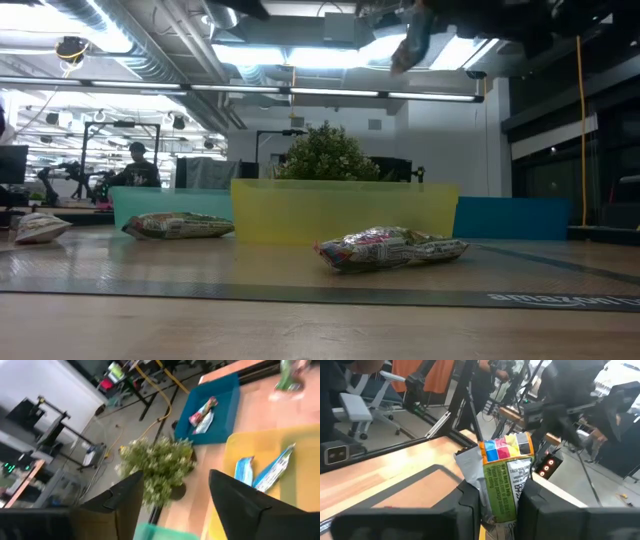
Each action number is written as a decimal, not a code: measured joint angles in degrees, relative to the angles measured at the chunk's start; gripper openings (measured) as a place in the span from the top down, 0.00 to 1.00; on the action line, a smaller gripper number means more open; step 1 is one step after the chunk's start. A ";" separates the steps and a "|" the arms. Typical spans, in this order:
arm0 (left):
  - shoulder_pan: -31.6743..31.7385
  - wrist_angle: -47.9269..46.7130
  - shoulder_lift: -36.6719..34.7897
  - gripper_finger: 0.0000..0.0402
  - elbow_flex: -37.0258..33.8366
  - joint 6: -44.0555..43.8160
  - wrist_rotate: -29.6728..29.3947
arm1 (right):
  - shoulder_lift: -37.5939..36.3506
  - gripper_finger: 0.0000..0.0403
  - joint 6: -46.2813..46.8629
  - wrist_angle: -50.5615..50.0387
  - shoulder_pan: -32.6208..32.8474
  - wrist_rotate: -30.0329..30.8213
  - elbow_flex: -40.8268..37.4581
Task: Pick and place Granola Bars by type
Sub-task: Put the orange granola bar into the green bin
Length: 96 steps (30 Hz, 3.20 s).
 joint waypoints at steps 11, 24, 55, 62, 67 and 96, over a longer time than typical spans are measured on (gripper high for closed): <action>3.14 9.69 5.65 0.28 0.00 2.18 11.33 | 5.71 0.80 0.13 12.38 -0.02 0.02 0.00; 5.44 17.35 10.14 0.27 0.00 3.58 20.72 | 10.00 0.80 -0.22 23.57 -0.01 -6.54 0.00; 5.25 17.54 10.27 0.27 0.00 -0.84 32.21 | 21.15 0.80 -2.95 23.33 -1.05 -11.31 11.87; 5.38 17.54 10.27 0.27 0.00 -0.51 32.04 | 21.23 0.80 -7.32 23.29 -0.03 -15.63 13.17; 5.41 17.54 10.27 0.27 0.00 0.07 31.97 | 21.74 0.80 -7.84 23.49 0.70 -16.69 14.51; 5.41 15.79 10.27 0.96 0.00 0.70 31.83 | 25.41 0.80 -5.80 23.57 0.67 -12.83 17.42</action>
